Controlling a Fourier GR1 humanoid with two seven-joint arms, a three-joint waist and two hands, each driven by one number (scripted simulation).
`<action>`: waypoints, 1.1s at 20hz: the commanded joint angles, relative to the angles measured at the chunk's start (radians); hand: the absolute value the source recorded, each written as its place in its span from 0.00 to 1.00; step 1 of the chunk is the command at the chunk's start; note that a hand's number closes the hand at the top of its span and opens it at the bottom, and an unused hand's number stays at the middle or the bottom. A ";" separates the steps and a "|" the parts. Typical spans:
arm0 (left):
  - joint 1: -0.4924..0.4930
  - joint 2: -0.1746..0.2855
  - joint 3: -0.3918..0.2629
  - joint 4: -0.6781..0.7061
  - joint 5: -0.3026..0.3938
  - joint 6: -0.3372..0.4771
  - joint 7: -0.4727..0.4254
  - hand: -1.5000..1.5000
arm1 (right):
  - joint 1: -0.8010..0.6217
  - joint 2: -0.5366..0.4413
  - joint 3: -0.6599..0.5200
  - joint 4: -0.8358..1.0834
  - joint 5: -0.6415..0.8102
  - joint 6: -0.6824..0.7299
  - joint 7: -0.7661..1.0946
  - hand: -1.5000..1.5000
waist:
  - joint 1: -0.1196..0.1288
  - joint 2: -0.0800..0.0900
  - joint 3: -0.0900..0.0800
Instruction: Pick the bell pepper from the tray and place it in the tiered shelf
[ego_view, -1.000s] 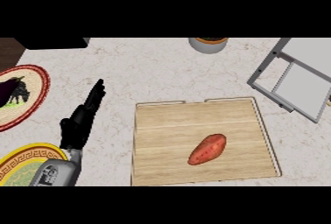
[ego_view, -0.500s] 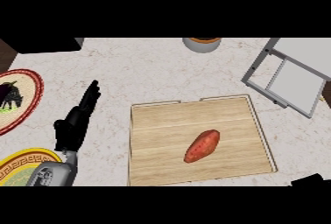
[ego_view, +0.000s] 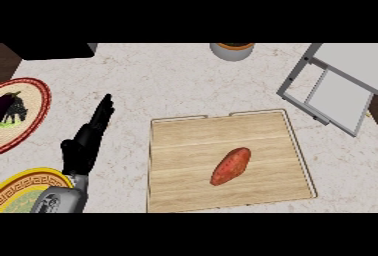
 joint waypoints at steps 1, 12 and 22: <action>-0.013 -0.003 0.000 0.009 -0.004 0.001 0.012 0.50 | -0.023 -0.072 -0.255 0.174 -0.224 0.171 -0.088 1.00 | 0.002 -0.001 -0.002; -0.091 -0.063 -0.041 0.068 -0.057 -0.005 0.009 0.50 | -0.330 -0.253 -0.346 0.791 -0.280 0.441 -0.160 1.00 | 0.078 0.014 -0.004; -0.115 -0.052 0.009 0.042 -0.048 -0.039 0.046 0.50 | -0.634 -0.233 -0.167 0.947 -0.072 0.335 -0.227 1.00 | 0.085 0.014 -0.004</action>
